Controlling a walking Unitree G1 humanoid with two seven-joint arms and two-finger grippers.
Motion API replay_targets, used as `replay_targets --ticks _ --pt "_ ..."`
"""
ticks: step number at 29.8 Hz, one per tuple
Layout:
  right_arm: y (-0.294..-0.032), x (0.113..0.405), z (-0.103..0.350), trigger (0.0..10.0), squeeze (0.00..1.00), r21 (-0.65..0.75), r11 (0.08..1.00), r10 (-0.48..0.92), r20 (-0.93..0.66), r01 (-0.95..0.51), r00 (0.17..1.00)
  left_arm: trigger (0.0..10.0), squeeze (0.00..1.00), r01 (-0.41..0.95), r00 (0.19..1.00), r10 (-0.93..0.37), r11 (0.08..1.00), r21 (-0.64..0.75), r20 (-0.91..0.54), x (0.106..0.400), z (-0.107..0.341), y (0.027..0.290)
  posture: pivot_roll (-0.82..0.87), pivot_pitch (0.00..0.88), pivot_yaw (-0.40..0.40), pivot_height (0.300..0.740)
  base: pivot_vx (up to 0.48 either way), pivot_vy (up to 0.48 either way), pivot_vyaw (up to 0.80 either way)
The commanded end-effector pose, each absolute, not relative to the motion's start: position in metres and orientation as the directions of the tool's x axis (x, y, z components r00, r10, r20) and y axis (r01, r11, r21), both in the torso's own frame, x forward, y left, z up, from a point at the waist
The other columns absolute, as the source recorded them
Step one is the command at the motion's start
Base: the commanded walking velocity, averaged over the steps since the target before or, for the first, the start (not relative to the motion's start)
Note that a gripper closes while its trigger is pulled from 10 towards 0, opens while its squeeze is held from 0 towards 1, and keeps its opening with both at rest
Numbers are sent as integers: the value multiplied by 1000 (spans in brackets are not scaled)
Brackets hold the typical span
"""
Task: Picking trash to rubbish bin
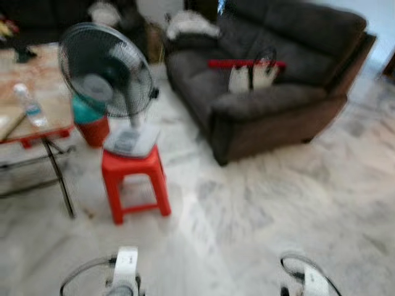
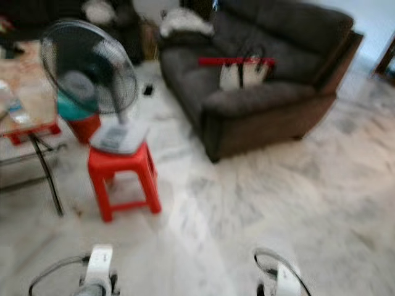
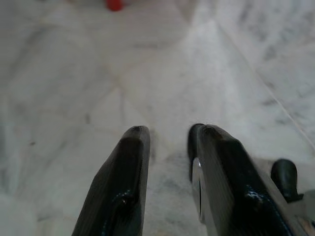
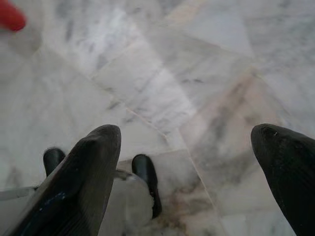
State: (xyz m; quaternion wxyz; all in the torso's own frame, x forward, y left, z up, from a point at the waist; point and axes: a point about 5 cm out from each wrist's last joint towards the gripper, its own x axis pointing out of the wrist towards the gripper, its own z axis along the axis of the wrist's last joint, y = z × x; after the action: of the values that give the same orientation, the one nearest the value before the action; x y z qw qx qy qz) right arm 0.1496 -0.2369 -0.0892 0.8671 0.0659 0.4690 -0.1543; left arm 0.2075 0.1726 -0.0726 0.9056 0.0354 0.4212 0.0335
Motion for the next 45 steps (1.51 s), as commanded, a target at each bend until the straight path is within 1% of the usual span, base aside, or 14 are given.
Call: replay_targets --ticks 1,20,33,43,45 --pt "-237 152 -88 10000 0 -30 943 -209 -829 332 518 10000 0 -18 624 84 995 93 -777 201 -77 170 -186 21 -21 740 0 0 800" --pt "-239 152 -88 10000 0 -38 945 -211 -830 325 517 10000 0 -5 624 73 996 89 -778 199 -78 166 -185 27 -29 740 0 0 800" --pt "-239 156 -86 10000 0 -17 927 -230 -814 374 534 10000 0 7 626 64 996 87 -777 199 -78 164 -187 30 -30 740 0 0 0" --pt "-238 157 -86 10000 0 -42 942 -226 -815 334 533 10000 0 14 620 62 996 90 -782 197 -79 163 -184 31 -29 740 0 0 0" --pt "-238 156 -86 10000 0 -50 945 -224 -816 322 533 10000 0 14 616 62 996 90 -785 196 -80 162 -182 31 -32 740 0 0 778"
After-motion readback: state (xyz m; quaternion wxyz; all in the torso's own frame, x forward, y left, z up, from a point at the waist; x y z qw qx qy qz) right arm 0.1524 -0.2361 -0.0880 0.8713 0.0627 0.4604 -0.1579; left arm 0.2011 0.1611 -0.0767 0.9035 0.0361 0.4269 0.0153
